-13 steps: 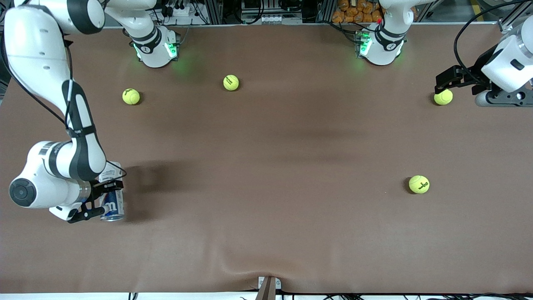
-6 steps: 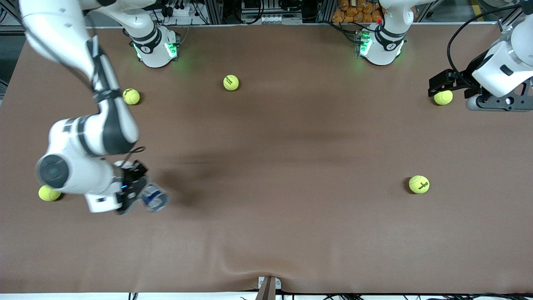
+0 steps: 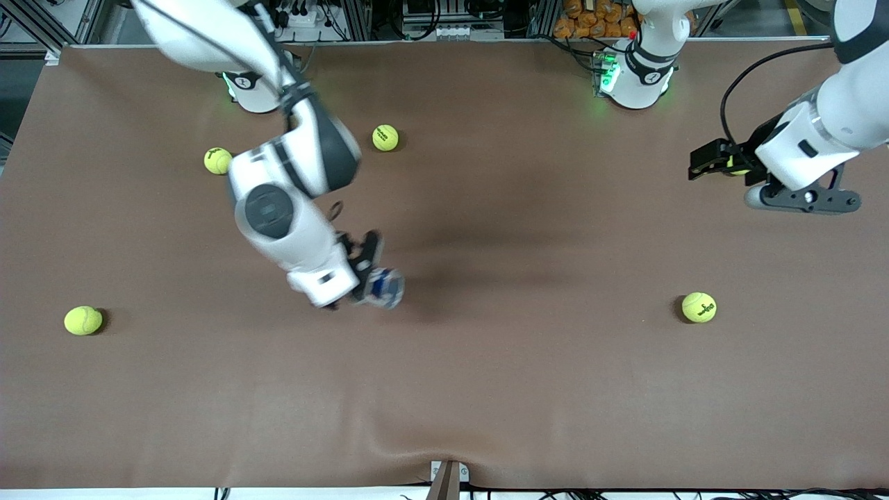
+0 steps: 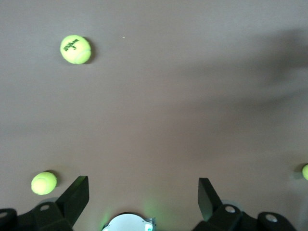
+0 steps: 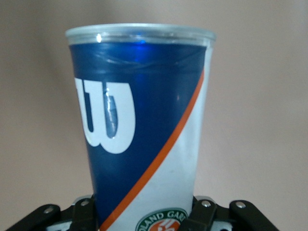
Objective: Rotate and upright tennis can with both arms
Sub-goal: 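Lift the can with the right gripper and carry it toward table center, then lower the can lying down, open the right gripper while the left gripper approaches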
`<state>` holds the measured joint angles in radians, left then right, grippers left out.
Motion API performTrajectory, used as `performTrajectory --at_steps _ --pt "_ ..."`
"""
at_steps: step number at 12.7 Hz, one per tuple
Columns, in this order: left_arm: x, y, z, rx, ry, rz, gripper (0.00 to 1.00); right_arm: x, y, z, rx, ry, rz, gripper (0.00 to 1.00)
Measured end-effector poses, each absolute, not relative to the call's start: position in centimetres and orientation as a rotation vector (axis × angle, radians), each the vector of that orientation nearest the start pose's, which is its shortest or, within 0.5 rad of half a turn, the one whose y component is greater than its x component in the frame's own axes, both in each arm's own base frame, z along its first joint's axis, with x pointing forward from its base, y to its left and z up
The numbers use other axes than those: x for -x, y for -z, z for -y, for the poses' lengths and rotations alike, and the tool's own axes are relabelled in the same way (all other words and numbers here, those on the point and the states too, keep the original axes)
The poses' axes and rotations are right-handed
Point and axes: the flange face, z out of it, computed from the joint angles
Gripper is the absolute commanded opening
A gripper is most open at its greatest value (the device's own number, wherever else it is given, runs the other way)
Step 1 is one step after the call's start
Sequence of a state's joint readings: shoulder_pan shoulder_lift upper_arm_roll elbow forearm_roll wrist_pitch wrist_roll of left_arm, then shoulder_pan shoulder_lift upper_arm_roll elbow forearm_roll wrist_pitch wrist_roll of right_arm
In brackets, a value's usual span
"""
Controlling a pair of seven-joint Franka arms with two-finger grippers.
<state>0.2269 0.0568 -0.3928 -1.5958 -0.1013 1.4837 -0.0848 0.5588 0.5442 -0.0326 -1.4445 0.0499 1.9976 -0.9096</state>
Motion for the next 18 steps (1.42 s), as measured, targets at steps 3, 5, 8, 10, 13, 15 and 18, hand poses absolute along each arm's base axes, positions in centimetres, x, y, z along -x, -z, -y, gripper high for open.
performTrajectory --at_steps 3,5,8,10,13,15,18 --pt "-55.8 -55.6 11.4 3.257 -0.331 -0.178 1.00 -57.4 -34.3 -42.4 2.259 0.044 2.229 0.55" --pt "-56.6 -54.0 12.9 3.274 -0.339 -0.217 1.00 -54.7 -31.1 -46.7 2.223 0.041 2.360 0.56" --pt "-57.9 -51.1 14.9 3.315 -0.360 -0.249 1.00 -50.1 -26.5 -52.1 2.348 0.069 2.408 0.56" --pt "-58.4 -49.1 16.3 3.343 -0.395 -0.270 1.00 -48.7 -23.4 -53.8 2.360 0.134 2.437 0.59" --pt "-58.8 -46.4 17.3 3.415 -0.425 -0.245 1.00 -49.4 -20.2 -53.3 2.350 0.168 2.461 0.79" --pt "-59.0 -44.7 17.7 3.467 -0.446 -0.205 1.00 -49.4 -19.8 -53.3 2.347 0.163 2.473 1.00" --pt "-59.5 -41.7 18.1 3.546 -0.497 -0.123 1.00 -49.7 -20.4 -53.5 2.344 0.188 2.483 1.00"
